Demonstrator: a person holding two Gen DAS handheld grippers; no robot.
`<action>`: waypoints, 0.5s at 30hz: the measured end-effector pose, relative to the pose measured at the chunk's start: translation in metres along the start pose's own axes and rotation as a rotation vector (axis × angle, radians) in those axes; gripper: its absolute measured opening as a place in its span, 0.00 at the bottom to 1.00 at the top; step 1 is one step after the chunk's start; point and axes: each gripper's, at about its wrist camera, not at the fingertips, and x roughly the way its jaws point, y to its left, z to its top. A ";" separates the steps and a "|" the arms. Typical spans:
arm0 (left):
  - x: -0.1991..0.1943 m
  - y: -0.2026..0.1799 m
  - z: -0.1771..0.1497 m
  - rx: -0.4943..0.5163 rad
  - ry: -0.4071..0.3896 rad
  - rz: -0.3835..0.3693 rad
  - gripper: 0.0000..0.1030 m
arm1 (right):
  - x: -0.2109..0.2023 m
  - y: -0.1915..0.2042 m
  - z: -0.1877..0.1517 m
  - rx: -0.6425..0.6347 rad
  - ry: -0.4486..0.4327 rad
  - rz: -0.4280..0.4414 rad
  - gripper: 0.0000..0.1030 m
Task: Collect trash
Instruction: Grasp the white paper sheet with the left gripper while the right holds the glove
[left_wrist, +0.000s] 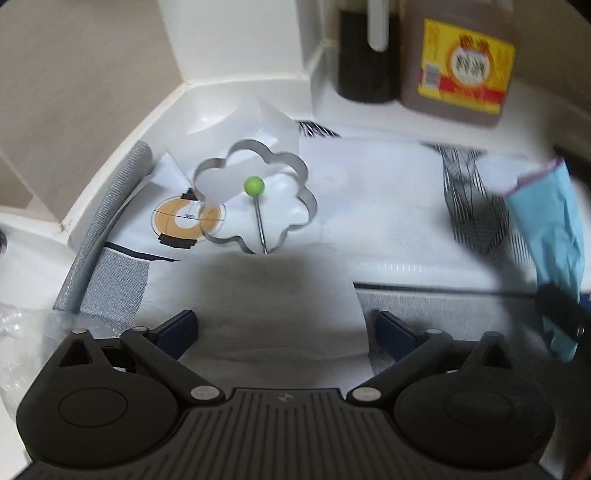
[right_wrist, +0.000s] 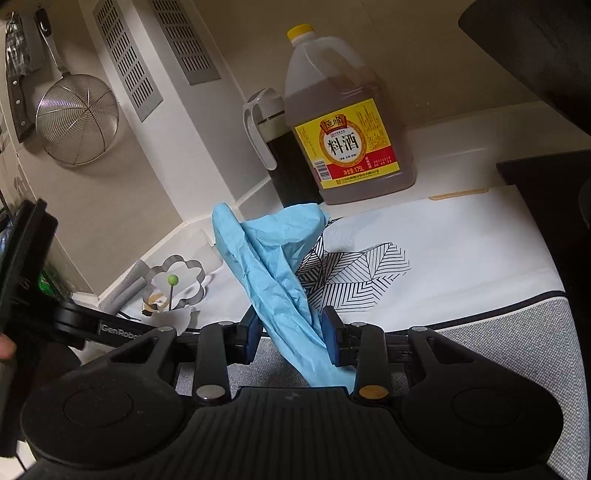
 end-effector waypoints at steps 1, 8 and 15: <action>-0.002 0.002 0.000 -0.019 -0.009 -0.022 0.66 | 0.000 0.000 0.000 0.004 0.002 0.002 0.36; -0.036 0.005 0.001 -0.032 -0.076 -0.053 0.00 | 0.000 -0.002 -0.001 0.018 0.005 0.010 0.36; -0.129 0.021 -0.013 -0.098 -0.260 -0.126 0.00 | -0.001 -0.003 -0.002 0.030 -0.002 0.018 0.36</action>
